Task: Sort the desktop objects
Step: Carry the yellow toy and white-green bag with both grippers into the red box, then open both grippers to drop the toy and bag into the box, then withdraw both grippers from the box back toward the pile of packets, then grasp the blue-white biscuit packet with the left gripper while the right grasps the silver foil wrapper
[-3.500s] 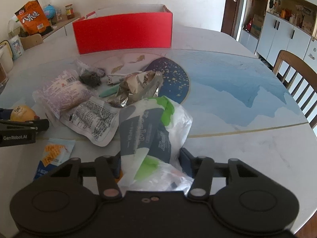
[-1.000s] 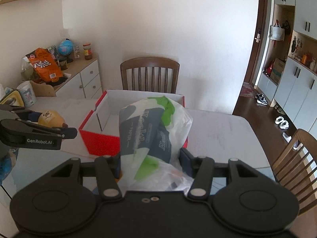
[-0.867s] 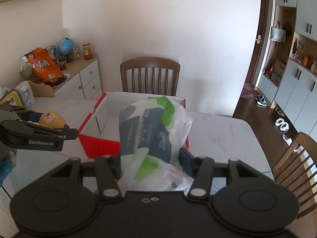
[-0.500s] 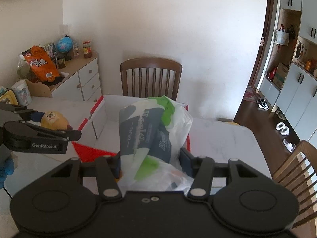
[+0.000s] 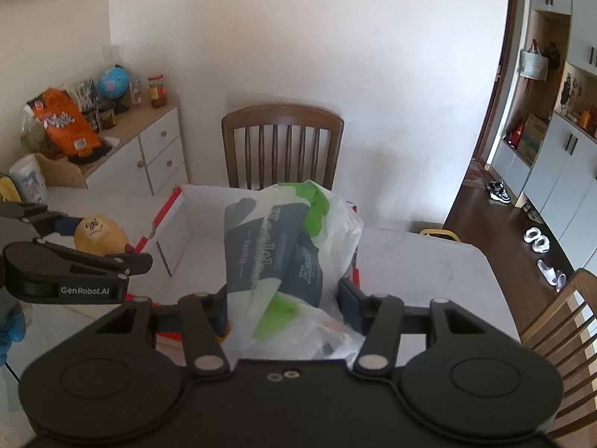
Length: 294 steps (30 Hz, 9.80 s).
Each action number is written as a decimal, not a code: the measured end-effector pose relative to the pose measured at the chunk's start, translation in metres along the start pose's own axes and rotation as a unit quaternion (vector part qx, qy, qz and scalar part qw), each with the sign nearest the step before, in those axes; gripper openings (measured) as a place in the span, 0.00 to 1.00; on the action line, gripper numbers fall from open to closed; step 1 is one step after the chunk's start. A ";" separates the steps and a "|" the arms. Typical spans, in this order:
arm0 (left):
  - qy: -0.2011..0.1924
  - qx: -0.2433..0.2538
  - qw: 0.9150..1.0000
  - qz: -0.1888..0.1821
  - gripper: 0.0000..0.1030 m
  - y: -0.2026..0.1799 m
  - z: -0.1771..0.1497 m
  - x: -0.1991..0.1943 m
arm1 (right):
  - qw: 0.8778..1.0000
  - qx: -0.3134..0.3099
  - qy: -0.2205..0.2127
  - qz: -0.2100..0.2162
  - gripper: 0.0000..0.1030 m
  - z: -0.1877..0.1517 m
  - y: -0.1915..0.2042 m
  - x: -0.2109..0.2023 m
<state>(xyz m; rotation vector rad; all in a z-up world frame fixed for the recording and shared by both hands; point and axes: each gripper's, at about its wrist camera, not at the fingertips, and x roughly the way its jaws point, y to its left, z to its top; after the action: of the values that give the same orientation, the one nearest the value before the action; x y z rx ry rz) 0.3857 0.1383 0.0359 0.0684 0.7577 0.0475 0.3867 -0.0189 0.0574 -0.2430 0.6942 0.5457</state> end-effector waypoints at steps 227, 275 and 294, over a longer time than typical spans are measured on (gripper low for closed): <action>0.084 0.019 0.996 0.013 0.90 -0.107 -0.207 -0.139 | 1.000 -0.006 0.028 0.000 0.76 -0.201 0.137 -0.150; 0.123 -0.003 0.992 -0.037 0.85 -0.132 -0.302 -0.103 | 0.995 0.007 0.096 0.000 0.61 -0.244 0.139 -0.053; 0.111 0.008 0.993 -0.034 0.34 -0.131 -0.297 -0.109 | 0.995 0.003 0.099 0.002 0.35 -0.244 0.143 -0.054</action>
<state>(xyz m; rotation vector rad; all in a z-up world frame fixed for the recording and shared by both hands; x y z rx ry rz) 0.1050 0.0141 -0.1146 0.0541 0.9826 -0.0159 0.1417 -0.0156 -0.0941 -0.2929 0.8880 0.5276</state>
